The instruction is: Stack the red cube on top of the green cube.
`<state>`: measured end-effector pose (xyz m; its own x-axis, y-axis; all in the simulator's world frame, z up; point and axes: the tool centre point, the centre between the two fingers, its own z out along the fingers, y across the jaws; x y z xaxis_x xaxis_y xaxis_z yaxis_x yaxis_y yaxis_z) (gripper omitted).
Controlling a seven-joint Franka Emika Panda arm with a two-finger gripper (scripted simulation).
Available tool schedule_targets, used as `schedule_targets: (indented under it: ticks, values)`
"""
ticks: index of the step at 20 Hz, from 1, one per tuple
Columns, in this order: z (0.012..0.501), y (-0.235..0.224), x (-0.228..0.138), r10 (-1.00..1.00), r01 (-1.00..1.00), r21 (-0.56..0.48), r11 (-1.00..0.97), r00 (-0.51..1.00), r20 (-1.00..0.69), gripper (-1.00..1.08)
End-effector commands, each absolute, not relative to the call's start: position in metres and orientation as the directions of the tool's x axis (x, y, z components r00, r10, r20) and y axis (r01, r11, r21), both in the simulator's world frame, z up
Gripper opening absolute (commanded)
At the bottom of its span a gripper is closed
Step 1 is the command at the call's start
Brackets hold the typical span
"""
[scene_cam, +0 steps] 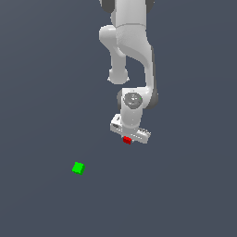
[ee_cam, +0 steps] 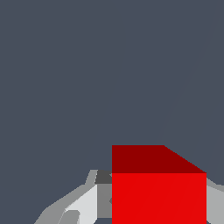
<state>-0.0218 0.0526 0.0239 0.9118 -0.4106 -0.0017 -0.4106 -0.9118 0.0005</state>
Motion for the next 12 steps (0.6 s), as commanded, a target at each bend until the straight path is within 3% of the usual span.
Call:
schedule_targets:
  ticks: [1,12]
  values:
    - [0.031,0.053,-0.021,-0.411,-0.411,0.0,-0.912,0.912,0.0,-1.0]
    - [0.098,0.052,-0.022,-0.411,-0.411,0.0,-0.912,0.912,0.0,-1.0]
